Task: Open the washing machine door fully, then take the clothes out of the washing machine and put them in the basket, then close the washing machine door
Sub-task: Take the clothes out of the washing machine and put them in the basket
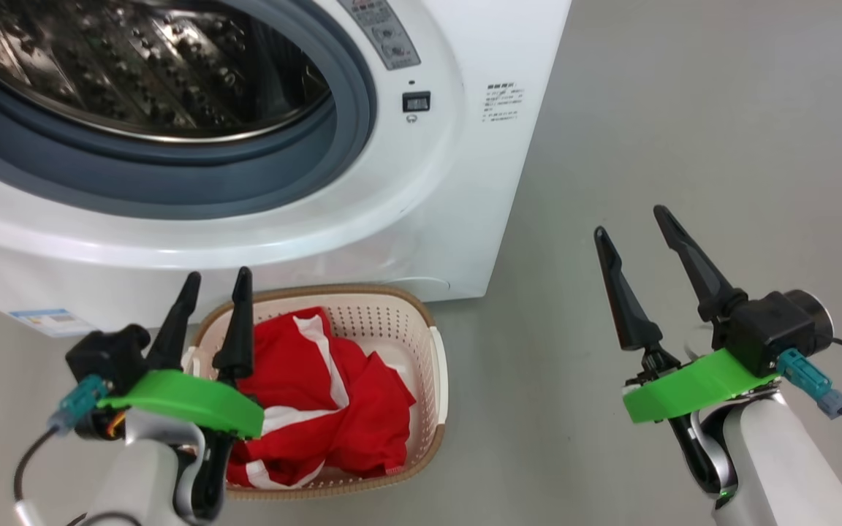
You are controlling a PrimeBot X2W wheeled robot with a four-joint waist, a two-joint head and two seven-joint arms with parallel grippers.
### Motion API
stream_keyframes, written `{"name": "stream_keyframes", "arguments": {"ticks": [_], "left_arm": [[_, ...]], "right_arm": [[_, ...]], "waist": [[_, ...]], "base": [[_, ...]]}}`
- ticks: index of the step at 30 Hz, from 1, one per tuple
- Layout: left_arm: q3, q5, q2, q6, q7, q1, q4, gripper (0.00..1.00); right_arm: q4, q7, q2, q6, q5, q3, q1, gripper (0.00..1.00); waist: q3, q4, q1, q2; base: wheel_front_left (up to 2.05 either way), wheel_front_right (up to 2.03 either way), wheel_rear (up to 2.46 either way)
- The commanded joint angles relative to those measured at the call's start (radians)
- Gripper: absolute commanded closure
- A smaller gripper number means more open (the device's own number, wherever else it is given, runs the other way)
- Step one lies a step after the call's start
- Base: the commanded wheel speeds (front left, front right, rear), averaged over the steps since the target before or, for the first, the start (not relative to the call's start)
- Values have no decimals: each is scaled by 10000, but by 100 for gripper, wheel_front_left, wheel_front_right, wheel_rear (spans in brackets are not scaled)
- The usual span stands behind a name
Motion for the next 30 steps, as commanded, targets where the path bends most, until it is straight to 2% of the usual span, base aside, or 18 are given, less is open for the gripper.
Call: {"name": "stream_keyframes", "arguments": {"ticks": [1,5,11,30], "left_arm": [[389,275,268,48,-119,264,-581,0],[548,855,222,203,-119,823,-1675,0],[727,1394,191,542,-119,1552,-2595,0],[946,1819,390,778,-119,3309,-3947,0]], "right_arm": [[-214,-63,32,48,-92,161,157,0],[-188,-63,32,48,-132,125,253,0],[-202,-63,32,48,-176,-226,490,0],[-184,-63,32,48,-339,-466,1304,0]], "waist": [[-181,-20,0,0],[-389,-45,0,0],[-768,-86,0,0],[-1970,10,0,0]], "base": [[0,0,0],[0,0,0],[0,0,0],[0,0,0]]}}
